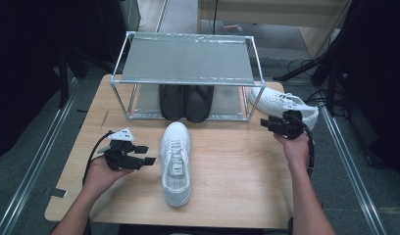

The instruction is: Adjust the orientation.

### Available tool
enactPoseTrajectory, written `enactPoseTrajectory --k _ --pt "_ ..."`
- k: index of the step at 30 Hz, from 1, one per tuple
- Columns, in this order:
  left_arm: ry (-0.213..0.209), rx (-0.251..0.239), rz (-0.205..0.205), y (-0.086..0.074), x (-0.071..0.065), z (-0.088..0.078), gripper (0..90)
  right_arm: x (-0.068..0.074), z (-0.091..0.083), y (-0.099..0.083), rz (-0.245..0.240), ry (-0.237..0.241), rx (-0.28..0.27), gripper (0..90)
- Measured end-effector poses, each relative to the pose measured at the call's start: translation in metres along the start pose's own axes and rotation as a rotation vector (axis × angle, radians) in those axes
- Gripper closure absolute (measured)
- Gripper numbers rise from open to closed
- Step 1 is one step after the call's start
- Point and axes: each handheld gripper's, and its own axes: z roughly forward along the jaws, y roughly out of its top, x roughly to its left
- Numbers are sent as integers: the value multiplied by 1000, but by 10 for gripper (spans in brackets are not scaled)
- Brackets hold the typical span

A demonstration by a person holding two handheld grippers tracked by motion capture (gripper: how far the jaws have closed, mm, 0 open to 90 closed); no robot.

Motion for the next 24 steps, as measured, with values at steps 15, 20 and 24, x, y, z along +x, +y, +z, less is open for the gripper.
enactPoseTrajectory --k 15,20,24 --pt "-11 -6 -9 1 -1 1 387 -29 -6 24 11 -75 10 546" --pt "-16 3 -5 2 -2 5 387 -40 -9 34 32 -76 1 547" --pt "-16 3 -4 2 -2 5 387 -47 -11 41 26 -86 5 552"
